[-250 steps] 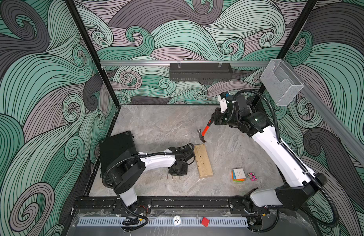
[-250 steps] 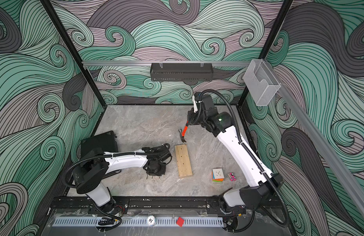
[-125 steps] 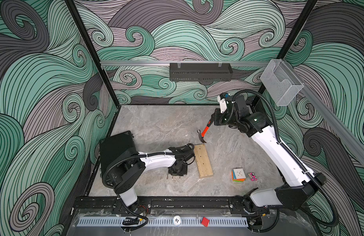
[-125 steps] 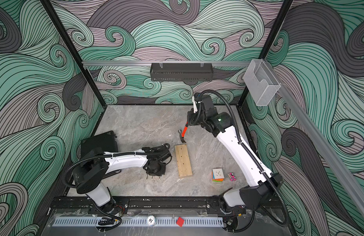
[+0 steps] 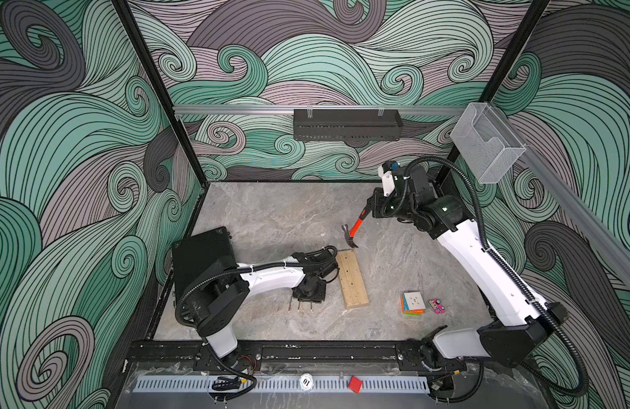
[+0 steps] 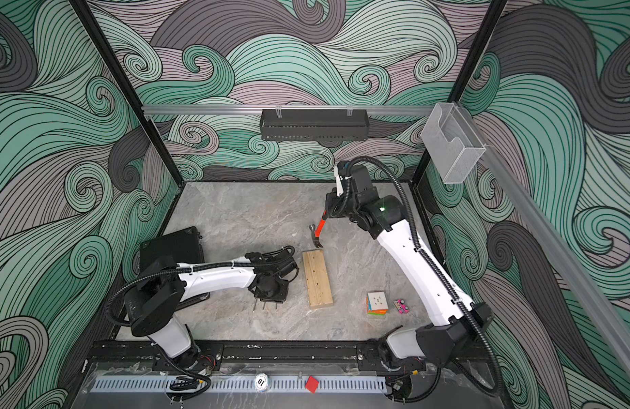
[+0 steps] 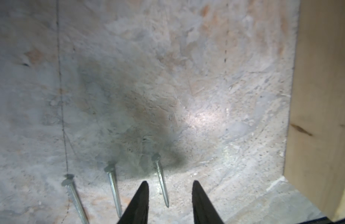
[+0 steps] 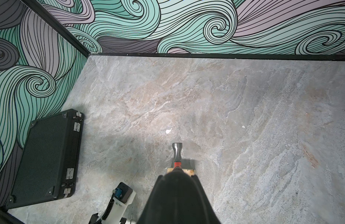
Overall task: Use a claw hammer to pull out a nail
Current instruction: Place the nail at the center of the board.
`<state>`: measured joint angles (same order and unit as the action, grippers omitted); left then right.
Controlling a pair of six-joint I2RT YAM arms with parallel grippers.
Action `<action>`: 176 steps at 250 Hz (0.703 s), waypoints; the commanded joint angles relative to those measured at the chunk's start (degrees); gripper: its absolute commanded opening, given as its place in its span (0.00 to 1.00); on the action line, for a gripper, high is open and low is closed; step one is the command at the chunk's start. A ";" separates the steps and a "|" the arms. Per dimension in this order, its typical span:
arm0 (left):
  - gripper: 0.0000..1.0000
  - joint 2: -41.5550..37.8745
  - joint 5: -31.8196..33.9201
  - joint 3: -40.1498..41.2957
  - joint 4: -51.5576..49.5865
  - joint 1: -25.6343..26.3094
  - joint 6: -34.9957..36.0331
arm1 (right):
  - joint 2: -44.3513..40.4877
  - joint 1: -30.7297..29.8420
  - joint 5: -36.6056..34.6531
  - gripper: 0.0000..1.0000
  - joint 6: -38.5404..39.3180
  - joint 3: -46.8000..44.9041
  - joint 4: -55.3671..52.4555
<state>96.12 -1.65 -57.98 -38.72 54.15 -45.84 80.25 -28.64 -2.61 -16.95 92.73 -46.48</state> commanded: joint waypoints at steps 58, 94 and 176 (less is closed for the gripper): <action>0.55 -7.88 5.63 -5.53 0.50 0.22 7.80 | -2.99 0.34 -0.07 0.07 -0.72 0.22 4.59; 0.67 -12.06 9.12 -5.66 6.67 0.22 9.56 | -3.25 0.34 0.10 0.07 -0.81 0.26 4.38; 0.84 -18.60 16.00 -5.62 16.25 -0.15 13.71 | -3.52 0.84 0.33 0.07 0.04 0.87 3.99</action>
<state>79.90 9.50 -61.84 -27.20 54.15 -34.35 79.11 -28.56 -2.59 -16.88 92.38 -46.50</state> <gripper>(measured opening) 0.833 0.204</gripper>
